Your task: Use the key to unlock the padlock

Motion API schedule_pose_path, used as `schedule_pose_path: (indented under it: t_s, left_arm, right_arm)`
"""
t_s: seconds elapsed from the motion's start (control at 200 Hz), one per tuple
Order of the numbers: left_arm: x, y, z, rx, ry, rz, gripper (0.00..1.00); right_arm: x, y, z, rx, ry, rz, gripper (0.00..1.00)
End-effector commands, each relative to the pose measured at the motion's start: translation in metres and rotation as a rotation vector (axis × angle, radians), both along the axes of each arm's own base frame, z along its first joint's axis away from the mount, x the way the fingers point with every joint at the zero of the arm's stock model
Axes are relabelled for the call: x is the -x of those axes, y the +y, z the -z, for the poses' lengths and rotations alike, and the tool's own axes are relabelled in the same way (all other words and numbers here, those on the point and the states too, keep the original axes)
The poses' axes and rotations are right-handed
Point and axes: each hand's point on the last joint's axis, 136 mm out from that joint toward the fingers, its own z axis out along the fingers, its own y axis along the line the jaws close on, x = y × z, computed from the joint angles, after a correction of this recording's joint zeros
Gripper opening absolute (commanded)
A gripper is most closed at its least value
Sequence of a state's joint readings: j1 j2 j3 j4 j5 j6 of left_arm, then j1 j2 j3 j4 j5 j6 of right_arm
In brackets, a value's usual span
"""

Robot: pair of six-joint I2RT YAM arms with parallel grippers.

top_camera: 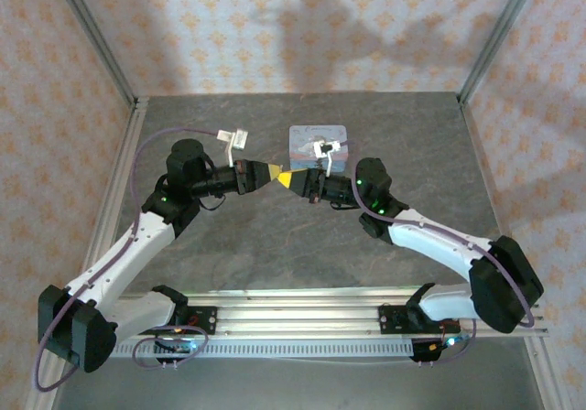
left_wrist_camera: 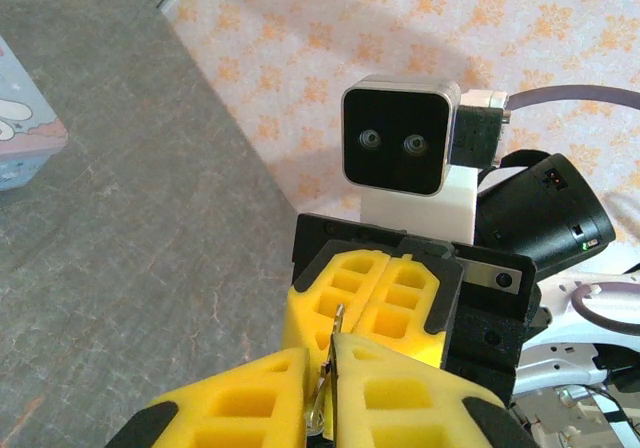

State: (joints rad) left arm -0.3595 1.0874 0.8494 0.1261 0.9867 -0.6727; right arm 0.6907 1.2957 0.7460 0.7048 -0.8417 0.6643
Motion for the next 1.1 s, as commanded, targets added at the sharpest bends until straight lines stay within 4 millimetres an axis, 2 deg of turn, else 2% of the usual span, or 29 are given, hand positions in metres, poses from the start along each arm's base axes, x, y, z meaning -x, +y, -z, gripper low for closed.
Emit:
schedule_pose_path:
  t_s: [0.0, 0.165, 0.23, 0.33, 0.445, 0.561, 0.766, 0.931, 0.946, 1.096]
  left_arm:
    - [0.010, -0.005, -0.001, 0.011, -0.026, 0.053, 0.16]
    - [0.011, -0.005, -0.003, 0.013, -0.033, 0.056, 0.15]
    - [0.012, -0.005, -0.005, 0.019, -0.040, 0.063, 0.11]
    - [0.014, -0.007, -0.006, 0.018, -0.048, 0.074, 0.00]
    - [0.014, -0.005, -0.001, -0.008, -0.053, 0.065, 0.00]
    - [0.012, -0.003, 0.002, -0.022, -0.062, 0.042, 0.00]
    - [0.009, -0.001, 0.002, -0.032, -0.083, 0.020, 0.00]
    - [0.011, 0.001, 0.004, -0.090, -0.112, 0.033, 0.00]
    - [0.011, 0.001, 0.005, -0.098, -0.116, 0.036, 0.00]
    - [0.020, -0.001, 0.009, -0.171, -0.142, 0.106, 0.00]
  right_arm:
    - [-0.001, 0.000, -0.020, -0.056, -0.050, -0.004, 0.00]
    - [-0.002, 0.000, -0.021, -0.060, -0.047, -0.001, 0.00]
    - [-0.002, 0.001, -0.021, -0.061, -0.045, -0.001, 0.00]
    - [-0.004, 0.001, -0.018, -0.042, -0.036, 0.004, 0.00]
    - [-0.008, 0.000, -0.011, -0.009, -0.022, 0.034, 0.00]
    - [-0.013, -0.003, -0.006, 0.035, -0.013, 0.076, 0.14]
    - [-0.013, -0.010, -0.006, 0.080, -0.018, 0.116, 0.27]
    - [-0.009, -0.018, -0.007, 0.137, -0.024, 0.128, 0.30]
    - [-0.005, -0.021, -0.015, 0.129, -0.042, 0.130, 0.31]
    - [0.009, -0.032, -0.032, 0.160, -0.078, 0.111, 0.32]
